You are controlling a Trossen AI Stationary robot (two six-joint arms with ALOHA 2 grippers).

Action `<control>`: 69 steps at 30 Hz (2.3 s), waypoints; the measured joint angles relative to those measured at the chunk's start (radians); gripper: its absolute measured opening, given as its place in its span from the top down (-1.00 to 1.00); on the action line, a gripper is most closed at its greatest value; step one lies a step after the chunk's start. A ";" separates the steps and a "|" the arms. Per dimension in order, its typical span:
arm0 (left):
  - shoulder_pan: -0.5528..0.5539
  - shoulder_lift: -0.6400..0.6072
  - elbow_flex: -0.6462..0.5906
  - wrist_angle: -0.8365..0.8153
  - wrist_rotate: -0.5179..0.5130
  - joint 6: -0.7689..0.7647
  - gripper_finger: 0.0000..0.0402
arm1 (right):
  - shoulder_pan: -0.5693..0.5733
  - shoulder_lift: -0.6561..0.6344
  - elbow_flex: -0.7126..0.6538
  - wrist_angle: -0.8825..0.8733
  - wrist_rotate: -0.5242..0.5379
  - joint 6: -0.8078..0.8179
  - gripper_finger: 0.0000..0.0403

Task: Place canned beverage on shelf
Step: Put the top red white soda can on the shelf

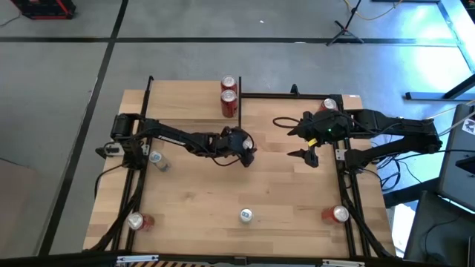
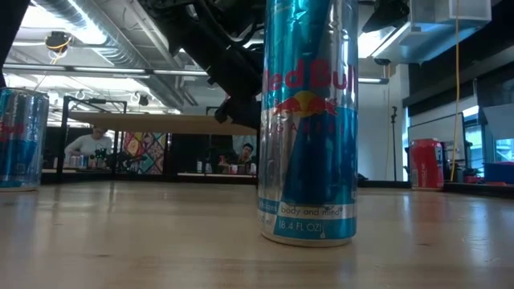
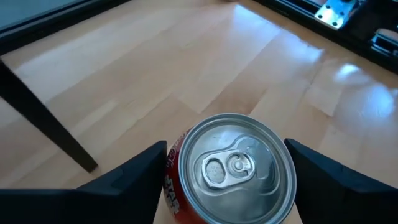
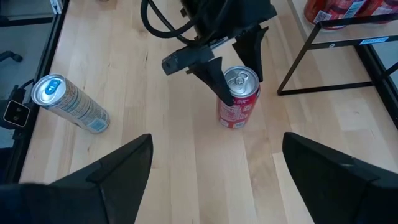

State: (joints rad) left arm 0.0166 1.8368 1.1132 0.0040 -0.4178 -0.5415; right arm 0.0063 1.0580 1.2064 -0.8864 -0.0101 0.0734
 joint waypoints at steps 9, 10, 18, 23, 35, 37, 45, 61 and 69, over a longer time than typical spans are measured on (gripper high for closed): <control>-0.042 -0.045 -0.006 -0.013 -0.025 -0.064 -0.24 | 0.000 0.000 0.000 -0.001 0.000 0.000 -0.72; -0.047 -0.054 -0.008 -0.019 -0.025 -0.074 -0.24 | 0.000 0.000 0.000 -0.001 0.000 0.000 -0.72; -0.081 -0.175 -0.007 -0.080 -0.032 -0.161 -0.25 | 0.000 0.000 0.000 0.000 0.000 0.000 -0.72; -0.099 -0.315 -0.005 -0.147 0.017 -0.175 -0.26 | 0.000 0.000 0.000 0.002 0.000 -0.001 -0.72; -0.068 -0.627 -0.003 -0.341 -0.111 -0.192 -0.27 | 0.000 0.000 0.000 0.003 0.000 -0.001 -0.72; -0.051 -0.666 -0.003 -0.369 -0.118 -0.191 -0.27 | 0.000 0.000 0.000 0.008 0.001 -0.001 -0.72; 0.069 -0.731 0.087 -0.647 -0.125 -0.174 -0.27 | 0.000 0.000 0.000 0.032 0.008 0.010 -0.72; 0.434 -0.624 0.167 -0.660 -0.088 0.041 -0.27 | 0.000 0.000 0.000 0.085 0.159 0.126 -0.72; 0.494 -0.497 0.167 -0.614 0.009 0.030 -0.27 | 0.000 0.000 0.000 0.080 0.159 0.170 -0.72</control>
State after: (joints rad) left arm 0.5111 1.3401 1.2800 -0.6095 -0.4083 -0.5118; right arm 0.0063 1.0580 1.2068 -0.8066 0.1491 0.2435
